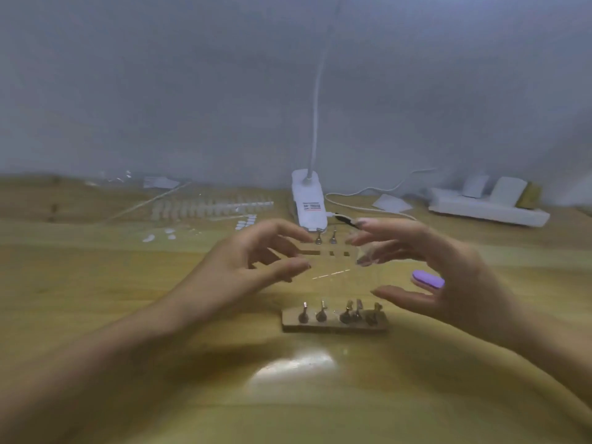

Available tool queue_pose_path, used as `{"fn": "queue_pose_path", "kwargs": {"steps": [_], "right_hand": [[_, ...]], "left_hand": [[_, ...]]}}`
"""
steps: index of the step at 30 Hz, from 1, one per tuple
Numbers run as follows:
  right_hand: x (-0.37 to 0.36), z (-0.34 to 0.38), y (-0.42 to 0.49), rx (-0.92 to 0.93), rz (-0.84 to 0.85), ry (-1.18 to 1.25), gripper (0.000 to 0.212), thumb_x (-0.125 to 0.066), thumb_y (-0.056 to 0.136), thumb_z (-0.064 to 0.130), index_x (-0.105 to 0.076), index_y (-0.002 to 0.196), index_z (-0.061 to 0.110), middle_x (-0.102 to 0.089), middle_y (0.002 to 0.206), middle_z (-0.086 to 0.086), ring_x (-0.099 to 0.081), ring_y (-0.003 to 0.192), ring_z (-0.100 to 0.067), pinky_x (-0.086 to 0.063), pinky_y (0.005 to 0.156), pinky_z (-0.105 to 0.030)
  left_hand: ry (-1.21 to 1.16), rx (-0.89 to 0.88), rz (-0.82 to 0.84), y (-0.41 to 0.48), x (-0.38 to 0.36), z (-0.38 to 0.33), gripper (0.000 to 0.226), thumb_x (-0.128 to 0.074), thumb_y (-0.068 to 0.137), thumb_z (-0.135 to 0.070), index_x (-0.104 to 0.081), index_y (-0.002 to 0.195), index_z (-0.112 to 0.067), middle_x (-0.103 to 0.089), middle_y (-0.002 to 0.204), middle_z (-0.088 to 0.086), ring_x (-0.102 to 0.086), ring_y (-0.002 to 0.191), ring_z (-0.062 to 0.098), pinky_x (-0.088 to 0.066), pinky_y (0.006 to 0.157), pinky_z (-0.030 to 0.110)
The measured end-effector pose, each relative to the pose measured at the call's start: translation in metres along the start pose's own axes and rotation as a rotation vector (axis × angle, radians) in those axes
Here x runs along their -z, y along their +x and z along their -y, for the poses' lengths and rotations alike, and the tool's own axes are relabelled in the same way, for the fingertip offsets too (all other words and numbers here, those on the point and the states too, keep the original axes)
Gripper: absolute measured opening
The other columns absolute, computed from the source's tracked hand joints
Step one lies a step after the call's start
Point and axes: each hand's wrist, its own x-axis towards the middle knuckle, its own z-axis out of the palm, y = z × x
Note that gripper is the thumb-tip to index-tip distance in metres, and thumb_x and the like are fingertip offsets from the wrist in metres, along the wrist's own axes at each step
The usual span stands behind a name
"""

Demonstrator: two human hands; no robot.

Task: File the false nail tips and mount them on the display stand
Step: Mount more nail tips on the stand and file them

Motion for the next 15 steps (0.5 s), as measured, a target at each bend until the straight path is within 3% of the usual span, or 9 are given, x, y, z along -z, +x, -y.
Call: {"fn": "queue_pose_path", "kwargs": {"steps": [3,7,11,15], "right_hand": [[-0.014,0.005,0.006,0.003,0.014,0.048,0.079,-0.080,0.079,0.005,-0.041,0.146,0.025,-0.062,0.131,0.009,-0.068,0.107,-0.012,-0.052,0.096,-0.022],[-0.021,0.006,0.007,-0.058,-0.002,0.110,0.086,-0.082,0.077,0.006,-0.039,0.147,0.029,-0.064,0.127,0.007,-0.070,0.105,-0.017,-0.055,0.096,-0.031],[-0.025,0.009,0.005,-0.192,-0.025,0.246,0.081,-0.079,0.079,0.017,-0.038,0.148,0.029,-0.068,0.122,0.006,-0.070,0.105,-0.020,-0.056,0.094,-0.030],[-0.025,0.014,0.006,-0.291,-0.093,0.402,0.075,-0.077,0.076,0.030,-0.042,0.143,0.030,-0.071,0.118,0.000,-0.070,0.103,-0.025,-0.057,0.089,-0.030]], "left_hand": [[-0.089,-0.001,-0.057,0.000,-0.003,-0.001,0.017,-0.075,0.076,-0.039,-0.073,0.084,-0.024,-0.074,0.083,0.000,-0.067,0.071,0.012,-0.052,0.070,0.022],[0.003,-0.032,-0.139,0.001,-0.003,0.002,0.020,-0.077,0.069,-0.036,-0.071,0.072,-0.017,-0.073,0.072,-0.003,-0.064,0.059,0.010,-0.049,0.061,0.019],[0.395,-0.405,-0.242,0.003,-0.002,0.000,0.014,-0.079,0.075,-0.022,-0.071,0.074,-0.011,-0.067,0.069,-0.008,-0.059,0.064,0.002,-0.036,0.062,0.004],[0.522,-0.600,-0.314,0.004,-0.001,0.003,0.013,-0.081,0.079,-0.015,-0.071,0.076,-0.006,-0.064,0.074,-0.005,-0.057,0.067,0.005,-0.041,0.068,0.009]]}}
